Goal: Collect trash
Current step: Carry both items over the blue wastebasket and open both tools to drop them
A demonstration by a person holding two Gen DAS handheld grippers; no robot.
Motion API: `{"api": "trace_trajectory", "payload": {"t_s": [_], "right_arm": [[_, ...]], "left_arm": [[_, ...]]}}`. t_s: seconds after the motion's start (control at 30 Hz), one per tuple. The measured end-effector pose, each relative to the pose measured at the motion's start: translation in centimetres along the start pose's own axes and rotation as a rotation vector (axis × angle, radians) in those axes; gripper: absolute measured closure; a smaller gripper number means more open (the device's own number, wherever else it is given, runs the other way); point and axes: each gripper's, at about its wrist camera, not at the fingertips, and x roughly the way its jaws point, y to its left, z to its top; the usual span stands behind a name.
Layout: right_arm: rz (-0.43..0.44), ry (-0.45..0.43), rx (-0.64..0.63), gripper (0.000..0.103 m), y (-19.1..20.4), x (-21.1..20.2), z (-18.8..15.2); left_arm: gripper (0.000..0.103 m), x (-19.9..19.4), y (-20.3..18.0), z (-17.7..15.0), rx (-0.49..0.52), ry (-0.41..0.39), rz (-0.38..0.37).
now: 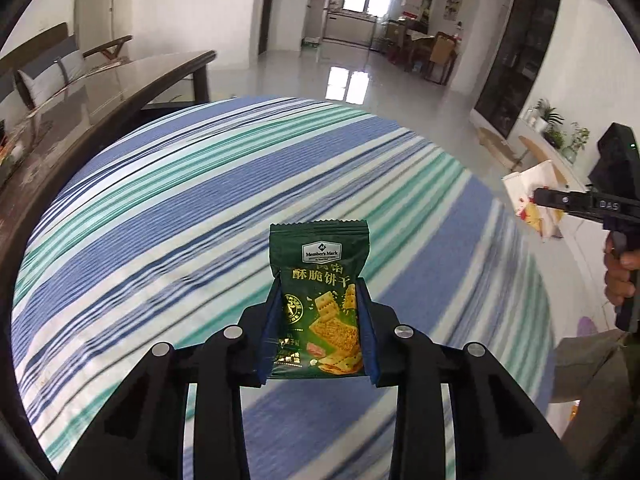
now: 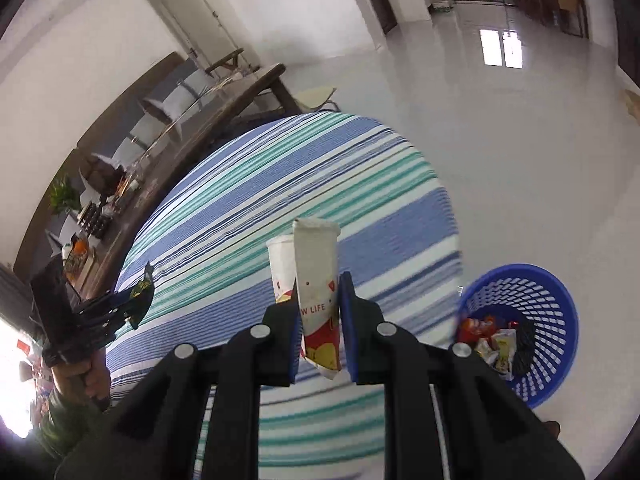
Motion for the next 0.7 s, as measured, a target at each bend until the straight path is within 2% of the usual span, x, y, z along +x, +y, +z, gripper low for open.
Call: {"api": "trace_trajectory", "payload": {"t_s": [0.2, 0.37, 0.43, 0.53, 0.7], "right_arm": [[-0.198, -0.031, 0.105, 0.086, -10.0, -5.0, -2.8], [-0.259, -0.028, 0.205, 0.086, -17.9, -4.3, -4.6], [-0.265, -0.013, 0.239, 0.086, -20.5, -2.9, -4.9], [-0.259, 0.006, 0.305, 0.086, -24.6, -0.7, -5.6], [-0.227, 0.033, 0.422, 0.086, -29.4, 3.5, -7.0]], "left_arm": [[0.069, 2.0, -13.9, 2.2, 0.121, 0.023, -0.264], [0.069, 7.0, -25.0, 3.1, 0.214, 0.085, -0.357], [0.069, 10.4, -28.7, 3.4, 0.231, 0.131, -0.354], [0.069, 16.3, -31.8, 3.5, 0.233, 0.208, -0.317], [0.069, 24.3, -34.0, 3.5, 0.204, 0.304, -0.257]]}}
